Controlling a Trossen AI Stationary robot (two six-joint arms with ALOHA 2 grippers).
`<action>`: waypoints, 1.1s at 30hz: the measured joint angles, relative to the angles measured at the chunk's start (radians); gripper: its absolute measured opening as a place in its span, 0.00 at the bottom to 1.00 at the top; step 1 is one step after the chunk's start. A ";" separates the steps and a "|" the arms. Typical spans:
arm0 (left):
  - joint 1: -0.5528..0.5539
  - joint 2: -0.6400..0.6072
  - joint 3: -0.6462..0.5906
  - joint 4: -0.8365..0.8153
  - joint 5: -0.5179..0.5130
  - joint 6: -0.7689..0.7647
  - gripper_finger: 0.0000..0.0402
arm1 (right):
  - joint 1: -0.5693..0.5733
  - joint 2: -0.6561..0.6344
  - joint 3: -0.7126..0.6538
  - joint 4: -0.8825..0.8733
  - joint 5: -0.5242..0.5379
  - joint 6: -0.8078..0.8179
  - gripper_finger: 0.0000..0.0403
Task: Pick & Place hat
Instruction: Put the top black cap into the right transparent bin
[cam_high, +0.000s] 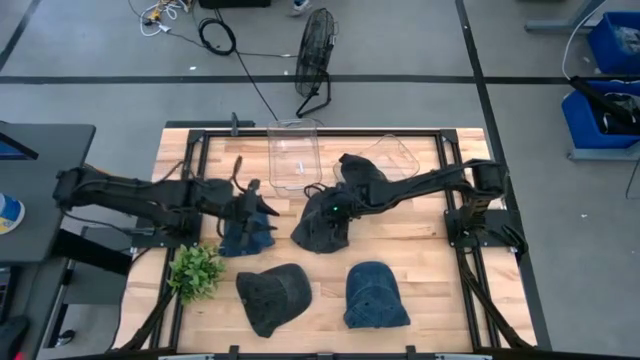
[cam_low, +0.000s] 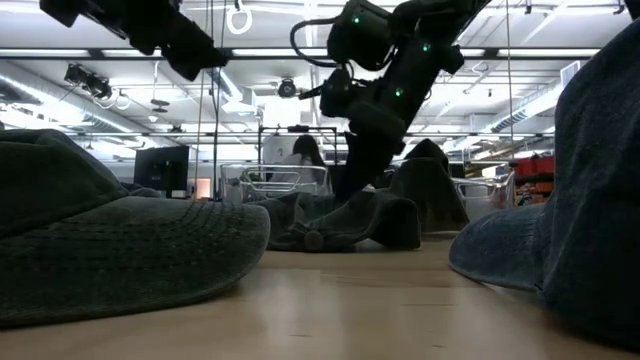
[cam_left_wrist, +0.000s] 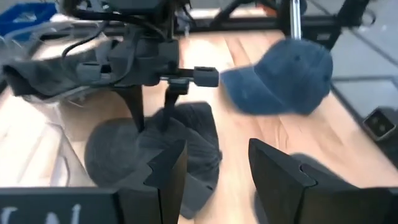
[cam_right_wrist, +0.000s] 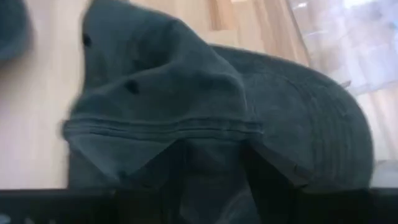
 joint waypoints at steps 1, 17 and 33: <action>-0.011 0.017 0.000 0.002 -0.021 0.000 0.44 | 0.000 0.004 0.001 0.002 0.016 -0.002 0.42; -0.040 0.132 -0.001 0.006 -0.091 -0.131 0.44 | 0.000 0.020 0.001 -0.006 0.090 0.004 0.13; -0.040 0.131 -0.001 0.042 -0.090 -0.127 0.44 | 0.084 -0.013 0.292 -0.227 0.083 0.050 0.01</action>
